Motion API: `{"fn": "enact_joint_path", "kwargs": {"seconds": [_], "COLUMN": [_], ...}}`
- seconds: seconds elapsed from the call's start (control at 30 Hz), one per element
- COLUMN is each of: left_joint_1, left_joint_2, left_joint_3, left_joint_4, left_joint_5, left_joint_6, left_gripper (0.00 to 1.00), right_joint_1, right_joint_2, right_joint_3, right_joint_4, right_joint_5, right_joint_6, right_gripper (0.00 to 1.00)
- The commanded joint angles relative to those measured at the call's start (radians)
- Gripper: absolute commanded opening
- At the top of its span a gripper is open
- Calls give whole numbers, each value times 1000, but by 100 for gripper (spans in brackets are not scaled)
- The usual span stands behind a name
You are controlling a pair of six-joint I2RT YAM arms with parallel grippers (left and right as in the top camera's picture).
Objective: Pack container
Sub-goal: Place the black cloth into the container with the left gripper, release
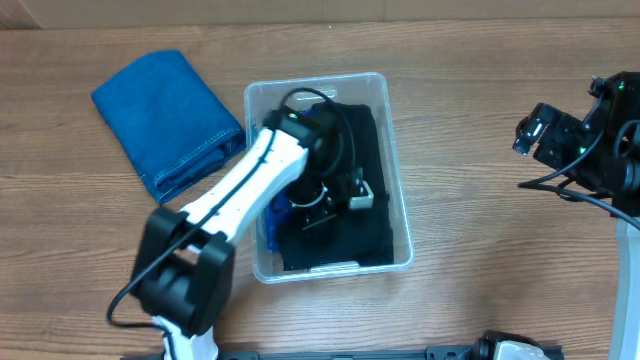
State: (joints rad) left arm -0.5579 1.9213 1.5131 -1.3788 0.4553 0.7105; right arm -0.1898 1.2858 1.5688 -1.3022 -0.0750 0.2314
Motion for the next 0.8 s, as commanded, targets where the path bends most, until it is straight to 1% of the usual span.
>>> {"fn": "enact_joint_path", "kwargs": {"seconds": [0.0, 0.03, 0.07, 0.1, 0.13, 0.17, 0.2, 0.23, 0.3, 0.4, 0.47, 0.5, 0.53, 0.57, 0.6, 0.63, 0.67, 0.7, 0.77], "left_joint_1": [-51, -52, -50, -43, -36, -23, -13, 0, 28, 45, 45, 42, 40, 38, 38, 37, 28, -9, -130], "left_joint_2": [71, 77, 78, 75, 72, 70, 68, 64, 51, 19, -22, -39, -44, -43, -43, -43, -44, -49, -69], "left_joint_3": [-12, -12, -12, -9, -3, 14, 34, 60, 130, 251, 317, 329, 329, 329, 328, 328, 328, 328, 328], "left_joint_4": [-12, -13, -11, -6, 0, 3, 3, 3, -9, -5, 5, 2, -18, -59, -89, -120, -156, -161, -145], "left_joint_5": [15, 11, 5, -21, -48, -89, -116, -134, -153, -153, -150, -113, -58, -13, -14, -21, -77, -238, -419], "left_joint_6": [19, 19, 15, 2, -25, -77, -117, -150, -198, -272, -354, -444, -492, -463, -490, -533, -571, -653, -686], "left_gripper": [8, 13, 44, 67, 71, 76, 78, 82, 100, 100, 100, 100, 100, 58, 6, 4, 4, 4, 4], "right_joint_1": [-5, -5, -5, -5, -5, -5, -5, -5, -5, -5, -5, -5, -5, -5, -5, -5, -5, -5, -5], "right_joint_2": [-12, -12, -12, -12, -12, -12, -12, -12, -12, -12, -12, -12, -12, -12, -12, -12, -11, -8, 0], "right_joint_3": [2, 2, 2, 2, 2, 2, 2, 2, 2, 2, 2, 2, 2, 2, 2, 2, 2, 2, 2], "right_joint_4": [2, 2, 2, 0, -2, -2, -2, -2, -2, -2, -2, -2, -2, -2, -3, -3, -3, -2, -3], "right_joint_5": [-5, -5, -5, -5, -5, -5, -5, -5, -5, -5, -5, -5, -5, -5, -5, -5, -5, -5, -5], "right_joint_6": [1, 1, 1, 1, 1, 1, 1, 1, 1, 1, 1, 1, 1, 1, -3, -3, -3, -3, -3], "right_gripper": [100, 100, 100, 100, 100, 100, 100, 100, 100, 100, 100, 100, 100, 100, 100, 100, 100, 100, 100]}}
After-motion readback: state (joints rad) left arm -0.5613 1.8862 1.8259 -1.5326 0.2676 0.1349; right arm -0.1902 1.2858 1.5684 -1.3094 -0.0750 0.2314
